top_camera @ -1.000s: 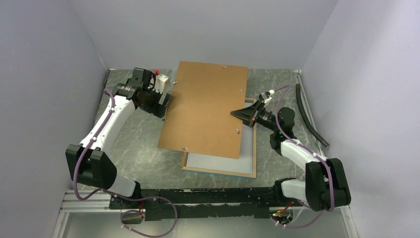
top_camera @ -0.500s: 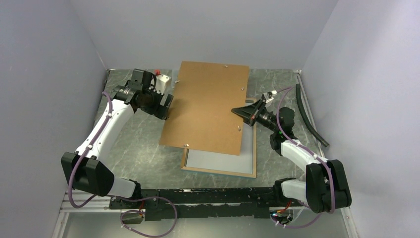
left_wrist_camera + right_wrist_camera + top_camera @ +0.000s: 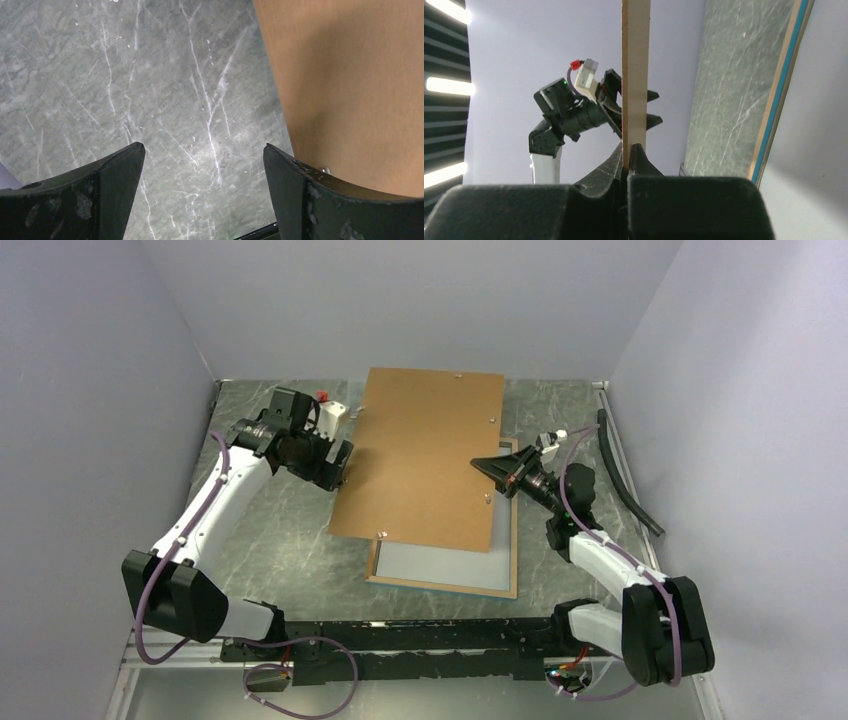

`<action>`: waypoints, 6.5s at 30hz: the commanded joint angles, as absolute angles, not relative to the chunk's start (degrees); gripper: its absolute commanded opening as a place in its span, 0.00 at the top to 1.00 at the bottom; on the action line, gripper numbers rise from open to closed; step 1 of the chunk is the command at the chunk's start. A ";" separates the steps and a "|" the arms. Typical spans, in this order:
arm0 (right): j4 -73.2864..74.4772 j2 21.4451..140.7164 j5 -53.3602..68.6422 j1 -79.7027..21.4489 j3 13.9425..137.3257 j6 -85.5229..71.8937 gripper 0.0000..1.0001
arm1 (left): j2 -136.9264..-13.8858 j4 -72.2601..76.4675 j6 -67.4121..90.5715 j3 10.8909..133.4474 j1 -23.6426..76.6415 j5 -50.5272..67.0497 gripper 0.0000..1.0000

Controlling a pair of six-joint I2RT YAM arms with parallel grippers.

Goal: Put the photo into the frame

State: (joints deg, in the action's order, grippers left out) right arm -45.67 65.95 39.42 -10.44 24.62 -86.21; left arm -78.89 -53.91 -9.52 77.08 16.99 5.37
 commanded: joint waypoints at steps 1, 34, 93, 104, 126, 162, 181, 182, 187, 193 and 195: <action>-46.73 61.51 32.45 -10.21 25.36 -85.07 1.00 | -76.86 -55.28 -8.27 76.76 17.84 8.42 0.05; -15.14 54.11 55.93 6.41 21.98 -61.96 1.00 | -80.75 -51.54 -10.60 75.51 17.92 5.54 0.05; -22.94 70.52 51.68 4.22 24.68 -51.92 1.00 | -86.17 -48.45 -10.59 73.88 17.93 7.19 0.05; -20.91 72.92 49.56 2.64 24.86 -47.90 1.00 | -93.40 -40.27 -12.15 68.98 18.46 7.52 0.05; -12.66 73.89 40.87 0.88 29.50 -38.99 1.00 | -96.21 -37.39 -12.32 67.40 20.05 12.41 0.11; -24.27 69.28 40.81 1.29 22.25 -44.48 1.00 | -97.46 -36.06 -11.59 65.02 22.61 13.64 0.12; -30.72 67.85 43.51 1.41 21.18 -44.45 1.00 | -97.77 -35.89 -11.91 65.12 22.70 12.34 0.12; -30.91 67.92 43.58 1.36 21.09 -44.39 1.00 | -97.83 -35.92 -11.95 65.17 22.68 12.34 0.12; -31.80 68.47 44.04 1.38 21.10 -44.49 1.00 | -98.26 -35.95 -11.78 65.46 22.68 12.29 0.12; -31.86 70.93 42.53 1.41 21.49 -45.55 1.00 | -97.94 -36.04 -11.69 65.55 22.68 12.23 0.12; -32.18 72.30 42.47 1.40 21.77 -46.06 1.00 | -97.91 -36.06 -11.69 65.63 22.69 12.16 0.12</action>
